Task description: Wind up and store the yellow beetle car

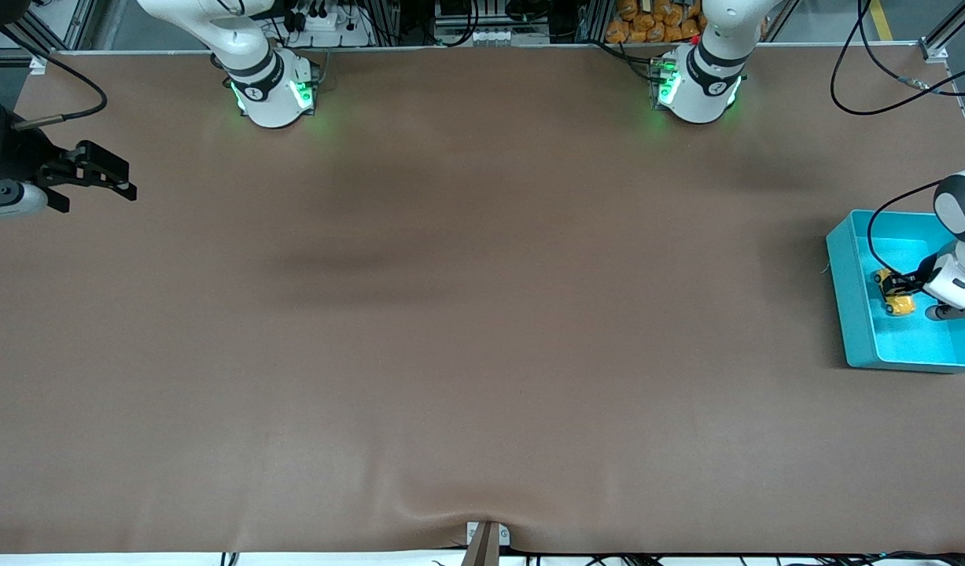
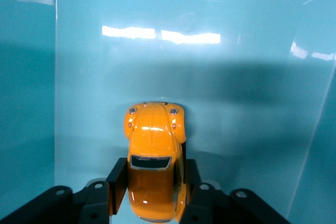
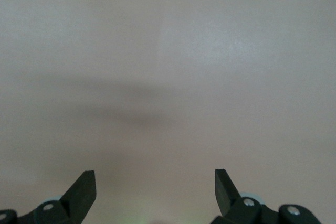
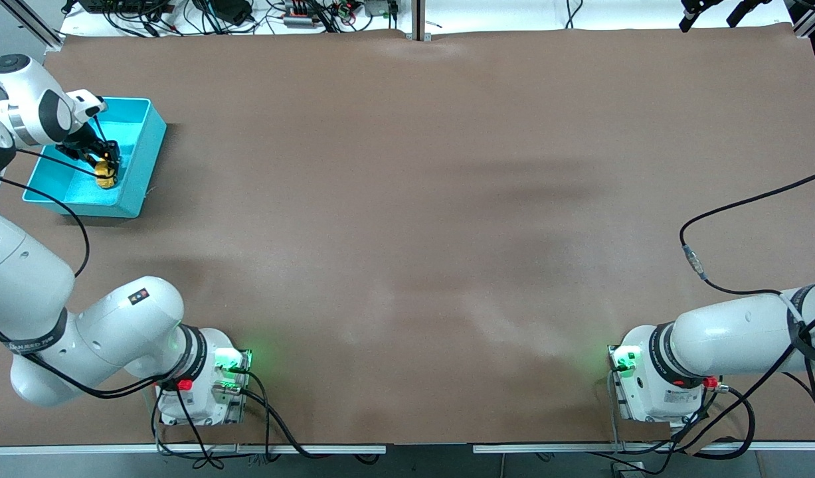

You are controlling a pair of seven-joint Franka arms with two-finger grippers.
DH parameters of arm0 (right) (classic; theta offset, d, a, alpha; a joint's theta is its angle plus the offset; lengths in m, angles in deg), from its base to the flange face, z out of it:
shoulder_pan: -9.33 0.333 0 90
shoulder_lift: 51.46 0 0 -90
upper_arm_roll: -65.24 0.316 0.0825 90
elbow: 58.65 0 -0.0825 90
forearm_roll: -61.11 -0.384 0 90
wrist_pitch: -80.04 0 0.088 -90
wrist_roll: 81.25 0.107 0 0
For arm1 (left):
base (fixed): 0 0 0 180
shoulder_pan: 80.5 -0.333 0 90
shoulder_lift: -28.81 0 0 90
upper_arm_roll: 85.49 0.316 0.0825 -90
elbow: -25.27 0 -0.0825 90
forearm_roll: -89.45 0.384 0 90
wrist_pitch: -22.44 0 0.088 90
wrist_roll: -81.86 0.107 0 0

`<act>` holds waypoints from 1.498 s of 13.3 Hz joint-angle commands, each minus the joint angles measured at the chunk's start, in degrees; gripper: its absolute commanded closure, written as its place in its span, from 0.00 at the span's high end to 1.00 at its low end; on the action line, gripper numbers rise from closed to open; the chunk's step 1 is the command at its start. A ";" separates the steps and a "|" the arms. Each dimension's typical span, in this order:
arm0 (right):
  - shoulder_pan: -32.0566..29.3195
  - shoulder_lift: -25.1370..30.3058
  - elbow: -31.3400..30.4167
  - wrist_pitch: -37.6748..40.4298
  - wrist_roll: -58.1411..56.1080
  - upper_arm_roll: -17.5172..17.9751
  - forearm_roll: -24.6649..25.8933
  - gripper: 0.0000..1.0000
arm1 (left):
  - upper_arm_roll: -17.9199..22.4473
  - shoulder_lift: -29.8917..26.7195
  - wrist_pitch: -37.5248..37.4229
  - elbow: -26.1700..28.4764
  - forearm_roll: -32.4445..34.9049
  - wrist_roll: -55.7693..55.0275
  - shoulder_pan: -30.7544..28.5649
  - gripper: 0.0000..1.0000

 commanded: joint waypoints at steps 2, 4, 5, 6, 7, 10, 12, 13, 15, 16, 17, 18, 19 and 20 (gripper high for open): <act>1.01 -0.41 1.25 -0.09 0.84 -0.46 0.05 1.00 | -0.55 -0.52 0.55 -0.87 1.57 0.19 -0.96 0.99; 0.83 -0.58 1.34 -0.09 0.75 -0.46 0.05 1.00 | -0.63 -2.80 0.29 -0.96 1.57 -0.60 -0.87 1.00; 0.83 -0.67 1.52 -0.09 0.75 -0.46 0.05 1.00 | -0.72 -4.55 -0.32 -0.88 1.48 -0.61 -0.78 1.00; 0.74 -0.76 1.69 -0.09 0.75 -0.46 0.05 1.00 | -0.81 -6.22 -1.89 -0.96 1.48 -0.52 -0.78 1.00; 0.83 -0.76 1.69 -0.09 0.84 -0.46 0.05 1.00 | -0.90 -7.98 -4.17 -1.48 1.05 -0.17 -0.78 1.00; 0.74 -0.85 1.69 -0.09 0.84 -0.46 0.05 1.00 | -4.13 -12.81 -15.32 -5.87 -0.44 0.45 -0.08 1.00; 0.48 -0.85 1.78 -0.09 0.66 -0.55 0.05 1.00 | -6.08 -17.64 -25.58 -10.78 -8.23 0.45 2.19 1.00; 0.48 -0.85 1.78 -0.09 0.66 -0.55 0.05 1.00 | -6.00 -19.58 -31.38 -14.29 -11.84 0.45 4.82 1.00; 0.39 -0.85 1.70 -0.09 0.66 -0.55 0.05 1.00 | -5.65 -21.79 -42.46 -22.19 -14.60 0.19 10.00 1.00; 0.39 -0.85 1.69 -0.09 0.66 -0.55 0.05 1.00 | -5.47 -22.58 -47.56 -25.54 -14.69 -0.34 12.90 1.00; 0.39 -0.85 1.69 -0.01 0.66 -0.55 0.05 1.00 | -5.38 -23.98 -50.92 -27.14 -14.60 -0.78 15.54 1.00; 0.39 -0.85 1.69 0.00 0.66 -0.55 0.05 1.00 | -5.38 -25.91 -52.43 -27.33 -14.60 -1.30 17.66 1.00; 0.39 -0.85 1.69 0.08 0.75 -0.64 0.05 1.00 | -5.38 -27.67 -52.71 -27.33 -14.60 -2.35 19.59 1.00; 0.39 -0.85 1.69 0.08 0.66 -0.64 0.05 1.00 | -5.38 -28.90 -52.97 -27.33 -14.69 -3.75 21.61 1.00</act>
